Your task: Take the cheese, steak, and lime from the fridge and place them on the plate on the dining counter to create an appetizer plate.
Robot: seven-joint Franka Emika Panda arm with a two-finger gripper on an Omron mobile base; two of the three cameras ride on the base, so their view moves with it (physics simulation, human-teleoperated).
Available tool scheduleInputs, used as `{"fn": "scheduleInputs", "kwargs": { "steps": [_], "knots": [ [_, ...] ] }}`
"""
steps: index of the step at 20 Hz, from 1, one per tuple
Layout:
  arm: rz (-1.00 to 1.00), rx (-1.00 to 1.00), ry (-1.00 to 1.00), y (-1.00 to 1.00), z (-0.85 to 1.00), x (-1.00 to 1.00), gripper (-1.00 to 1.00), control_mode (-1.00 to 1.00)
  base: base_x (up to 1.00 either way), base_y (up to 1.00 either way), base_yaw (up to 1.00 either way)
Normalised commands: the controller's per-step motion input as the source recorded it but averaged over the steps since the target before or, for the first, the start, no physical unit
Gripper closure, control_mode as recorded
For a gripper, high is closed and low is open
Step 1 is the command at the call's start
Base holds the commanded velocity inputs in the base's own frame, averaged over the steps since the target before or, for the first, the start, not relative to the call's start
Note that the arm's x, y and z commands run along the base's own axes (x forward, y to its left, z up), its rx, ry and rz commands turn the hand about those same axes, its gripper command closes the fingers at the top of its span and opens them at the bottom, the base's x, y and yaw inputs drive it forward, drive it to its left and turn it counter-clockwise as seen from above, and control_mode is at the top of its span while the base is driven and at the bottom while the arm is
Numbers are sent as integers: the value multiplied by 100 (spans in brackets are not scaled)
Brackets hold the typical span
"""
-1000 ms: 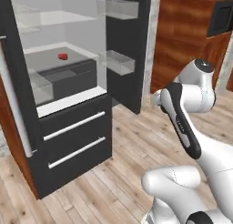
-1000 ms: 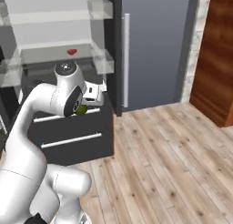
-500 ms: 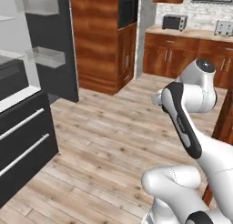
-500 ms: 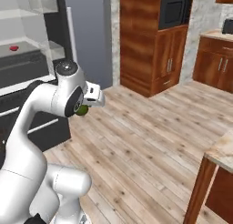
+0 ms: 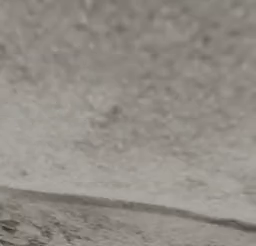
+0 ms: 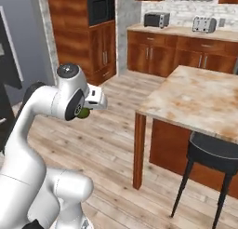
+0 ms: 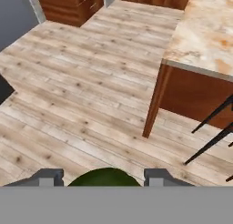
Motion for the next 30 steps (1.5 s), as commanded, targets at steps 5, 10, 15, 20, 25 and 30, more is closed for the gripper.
{"fn": "scheduleInputs", "kwargs": {
  "steps": [5,10,15,20,25,30],
  "knots": [
    [0,0,0,0,0,0,100,100,0,-100,-42],
    [0,0,0,0,0,0,100,100,14,-100,-35],
    [0,0,0,0,0,0,100,100,27,-100,-30],
    [0,0,0,0,0,0,100,100,41,-100,-24],
    [0,0,0,0,0,0,100,100,57,-100,-18],
    [0,0,0,0,0,0,100,100,67,-100,-11]
  ]
}}
